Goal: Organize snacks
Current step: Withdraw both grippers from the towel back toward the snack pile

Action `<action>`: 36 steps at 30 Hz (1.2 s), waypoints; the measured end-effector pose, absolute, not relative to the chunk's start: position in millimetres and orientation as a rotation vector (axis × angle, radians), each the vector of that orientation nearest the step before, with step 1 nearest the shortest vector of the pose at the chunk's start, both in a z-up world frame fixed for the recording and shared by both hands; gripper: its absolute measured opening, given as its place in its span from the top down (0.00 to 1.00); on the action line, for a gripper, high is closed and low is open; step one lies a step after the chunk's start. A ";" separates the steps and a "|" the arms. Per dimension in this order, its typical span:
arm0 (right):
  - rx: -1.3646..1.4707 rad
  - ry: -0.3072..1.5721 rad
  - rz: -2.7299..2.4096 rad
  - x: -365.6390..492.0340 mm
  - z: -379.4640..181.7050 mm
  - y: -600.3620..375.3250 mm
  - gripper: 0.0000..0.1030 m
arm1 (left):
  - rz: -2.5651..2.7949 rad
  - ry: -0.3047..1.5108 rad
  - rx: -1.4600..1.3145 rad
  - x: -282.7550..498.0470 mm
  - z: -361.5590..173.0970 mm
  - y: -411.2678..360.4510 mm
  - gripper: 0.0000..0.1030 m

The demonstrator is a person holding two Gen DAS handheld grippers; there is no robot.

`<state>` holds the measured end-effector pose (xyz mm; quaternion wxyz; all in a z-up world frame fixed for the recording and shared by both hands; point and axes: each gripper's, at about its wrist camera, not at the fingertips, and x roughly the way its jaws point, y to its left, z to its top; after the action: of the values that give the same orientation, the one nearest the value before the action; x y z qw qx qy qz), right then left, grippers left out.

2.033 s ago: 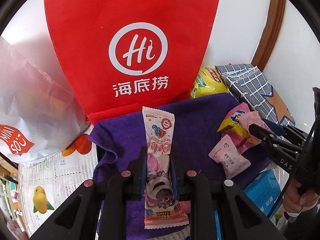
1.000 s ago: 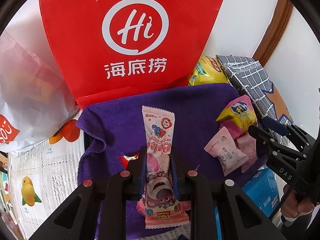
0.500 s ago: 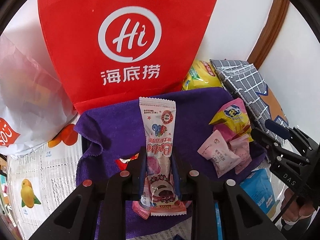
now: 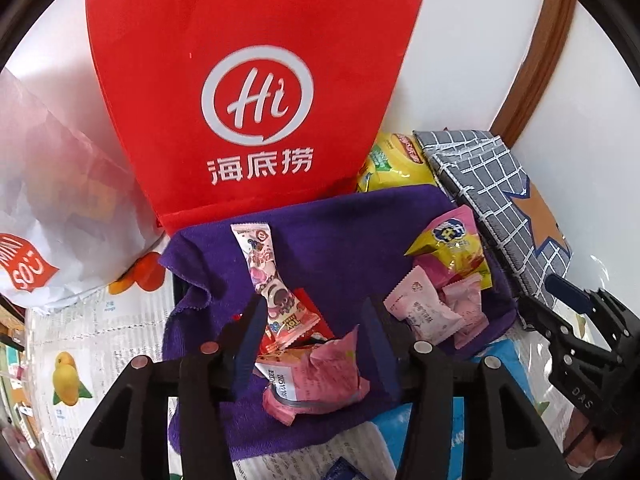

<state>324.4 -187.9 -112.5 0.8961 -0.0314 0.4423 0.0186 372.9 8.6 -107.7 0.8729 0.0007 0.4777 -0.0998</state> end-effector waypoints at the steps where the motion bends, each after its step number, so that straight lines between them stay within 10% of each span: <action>1: -0.066 0.915 0.037 320.3 -110.3 -189.1 0.51 | -0.205 0.985 0.013 369.7 -104.0 6.6 0.54; 36: -0.040 0.979 0.083 159.8 -94.4 -170.3 0.43 | -0.173 0.959 -0.003 204.9 -84.5 26.9 0.54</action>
<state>159.8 -170.3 -94.4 0.8815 -0.0194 0.4701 0.0397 204.9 26.9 -84.5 0.8836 -0.0014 0.4609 -0.0830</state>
